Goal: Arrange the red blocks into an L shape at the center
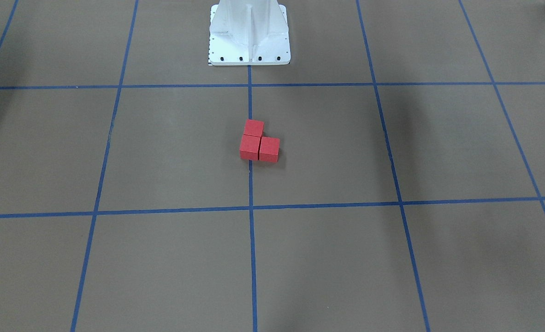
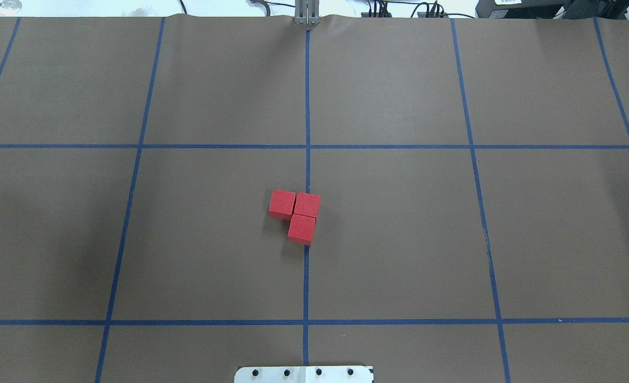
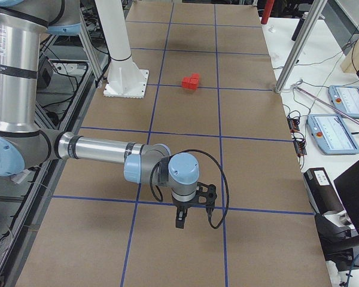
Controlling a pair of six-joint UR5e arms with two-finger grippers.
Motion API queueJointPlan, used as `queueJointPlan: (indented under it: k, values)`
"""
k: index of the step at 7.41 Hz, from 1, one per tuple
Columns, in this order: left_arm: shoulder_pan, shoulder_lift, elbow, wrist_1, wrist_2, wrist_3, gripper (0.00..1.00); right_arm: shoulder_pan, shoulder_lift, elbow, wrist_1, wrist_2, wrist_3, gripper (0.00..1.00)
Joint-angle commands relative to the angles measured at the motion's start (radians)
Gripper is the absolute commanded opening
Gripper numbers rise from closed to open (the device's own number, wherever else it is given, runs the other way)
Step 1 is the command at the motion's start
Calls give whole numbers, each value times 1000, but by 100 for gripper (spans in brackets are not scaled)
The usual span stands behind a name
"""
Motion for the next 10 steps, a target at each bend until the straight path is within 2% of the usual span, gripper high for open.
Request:
queueJointPlan:
  k: [1,3,10]
  values:
    - [-60,58,-6,2,-81,-54,100,0,1,0,0,0,1,99]
    - [-58,75,-41,-2,-106,-214,100,0,1,1,0,0,1,99]
    - [-55,97,-49,-14,-97,-209,100,0,3,7,0,0,1,99]
